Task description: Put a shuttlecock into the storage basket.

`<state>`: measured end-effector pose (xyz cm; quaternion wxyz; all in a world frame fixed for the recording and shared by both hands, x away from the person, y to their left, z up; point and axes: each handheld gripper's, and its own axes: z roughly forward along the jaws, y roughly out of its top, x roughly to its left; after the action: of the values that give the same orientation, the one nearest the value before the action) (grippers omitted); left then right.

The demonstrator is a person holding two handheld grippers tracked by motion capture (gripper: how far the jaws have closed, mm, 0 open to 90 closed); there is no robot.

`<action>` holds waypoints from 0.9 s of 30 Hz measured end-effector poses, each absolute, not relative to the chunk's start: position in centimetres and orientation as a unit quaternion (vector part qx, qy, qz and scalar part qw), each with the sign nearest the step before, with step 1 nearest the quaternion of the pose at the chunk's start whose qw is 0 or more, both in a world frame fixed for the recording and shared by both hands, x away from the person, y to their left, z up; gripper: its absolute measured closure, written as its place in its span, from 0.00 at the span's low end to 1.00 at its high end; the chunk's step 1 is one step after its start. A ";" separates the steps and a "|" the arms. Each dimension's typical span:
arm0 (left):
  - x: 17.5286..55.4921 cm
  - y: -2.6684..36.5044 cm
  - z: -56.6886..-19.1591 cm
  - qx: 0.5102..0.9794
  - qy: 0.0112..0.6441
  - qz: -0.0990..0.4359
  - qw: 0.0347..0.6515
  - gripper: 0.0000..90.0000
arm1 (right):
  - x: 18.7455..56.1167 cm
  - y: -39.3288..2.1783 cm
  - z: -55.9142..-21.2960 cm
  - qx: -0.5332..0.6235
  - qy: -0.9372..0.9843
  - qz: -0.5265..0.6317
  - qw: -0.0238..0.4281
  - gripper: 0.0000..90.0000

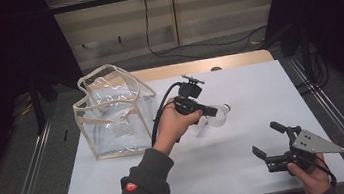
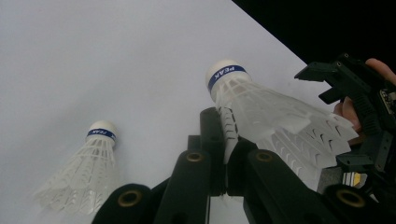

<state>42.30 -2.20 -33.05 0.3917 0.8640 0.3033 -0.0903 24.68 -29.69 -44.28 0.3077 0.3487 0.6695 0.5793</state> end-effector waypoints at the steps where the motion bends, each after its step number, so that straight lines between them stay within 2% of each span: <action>1: 42.3 -2.1 -32.9 0.865 0.304 -0.088 0.390 1.00 | 24.7 -29.7 -44.3 0.349 0.669 0.579 0.307 0.02; 27: 43.3 0.7 -30.2 0.861 0.318 -0.073 0.391 1.00 | 24.7 -29.7 -44.3 0.349 0.670 0.578 0.308 0.02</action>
<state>43.26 0.72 -30.24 0.3913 0.8605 0.3178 -0.0730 24.69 -29.70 -44.28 0.3080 0.3487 0.6703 0.5781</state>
